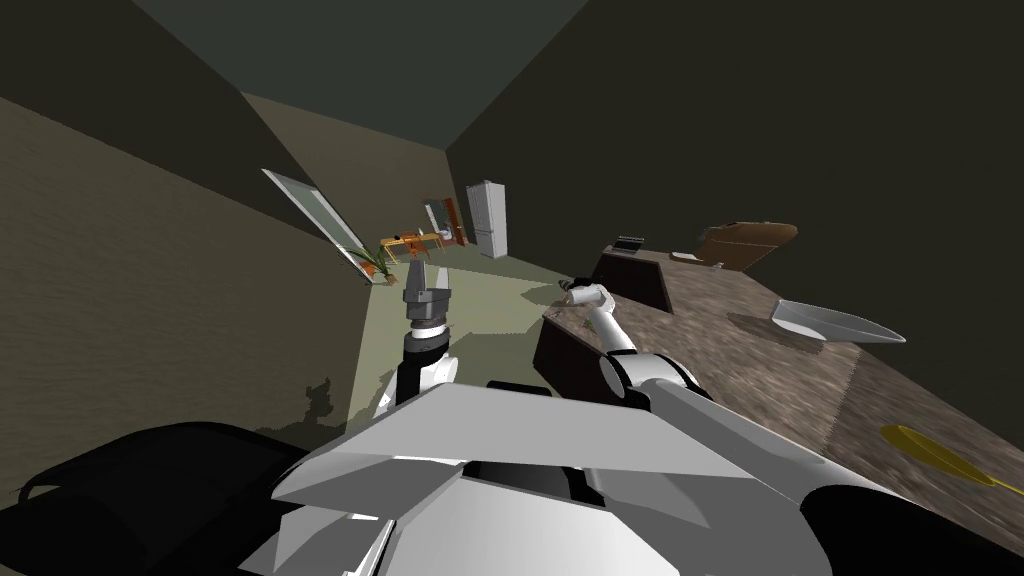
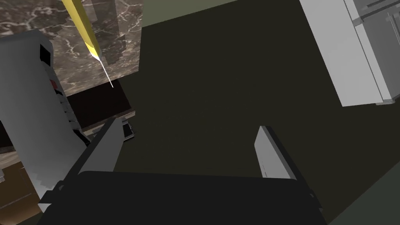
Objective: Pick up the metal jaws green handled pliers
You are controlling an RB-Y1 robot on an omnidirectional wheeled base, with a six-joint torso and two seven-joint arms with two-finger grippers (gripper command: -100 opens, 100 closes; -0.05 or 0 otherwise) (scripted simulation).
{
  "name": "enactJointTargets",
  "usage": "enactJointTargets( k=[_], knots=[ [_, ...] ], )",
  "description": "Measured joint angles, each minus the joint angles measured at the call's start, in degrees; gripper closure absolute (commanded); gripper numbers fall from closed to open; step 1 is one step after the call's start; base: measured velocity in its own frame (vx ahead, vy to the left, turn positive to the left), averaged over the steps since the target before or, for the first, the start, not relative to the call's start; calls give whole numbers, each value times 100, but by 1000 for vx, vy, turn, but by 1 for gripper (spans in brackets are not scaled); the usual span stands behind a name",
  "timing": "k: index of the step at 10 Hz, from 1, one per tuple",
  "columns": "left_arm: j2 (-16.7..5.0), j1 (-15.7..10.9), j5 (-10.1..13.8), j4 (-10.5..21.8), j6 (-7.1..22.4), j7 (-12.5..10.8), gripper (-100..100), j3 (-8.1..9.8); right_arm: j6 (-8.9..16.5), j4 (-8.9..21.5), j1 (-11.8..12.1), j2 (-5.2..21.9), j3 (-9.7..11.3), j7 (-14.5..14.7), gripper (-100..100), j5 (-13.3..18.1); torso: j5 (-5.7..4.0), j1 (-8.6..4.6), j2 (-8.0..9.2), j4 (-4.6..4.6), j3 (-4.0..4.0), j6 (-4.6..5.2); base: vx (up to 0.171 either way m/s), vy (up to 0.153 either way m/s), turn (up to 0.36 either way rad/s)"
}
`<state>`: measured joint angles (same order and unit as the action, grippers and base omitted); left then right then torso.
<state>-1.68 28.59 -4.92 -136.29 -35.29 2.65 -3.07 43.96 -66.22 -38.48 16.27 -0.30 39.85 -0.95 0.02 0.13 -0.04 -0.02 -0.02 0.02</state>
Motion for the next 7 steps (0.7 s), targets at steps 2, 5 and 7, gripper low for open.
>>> enactJointTargets(
  k=[2,5,7],
  knots=[
    [0,0,0,0,0,0,0,0,199,415,-213,16,-2,118,-100,4,1,4,0,0,0,0,9,43,9],
    [0,0,0,0,0,0,0,0,711,712,-411,84,-8,317,-100,-54,1,5,-2,-1,-2,1,12,39,6],
    [0,0,0,0,0,0,0,0,898,891,-500,129,-16,403,-100,-91,0,-1,1,0,0,1,11,33,15]
  ],
)
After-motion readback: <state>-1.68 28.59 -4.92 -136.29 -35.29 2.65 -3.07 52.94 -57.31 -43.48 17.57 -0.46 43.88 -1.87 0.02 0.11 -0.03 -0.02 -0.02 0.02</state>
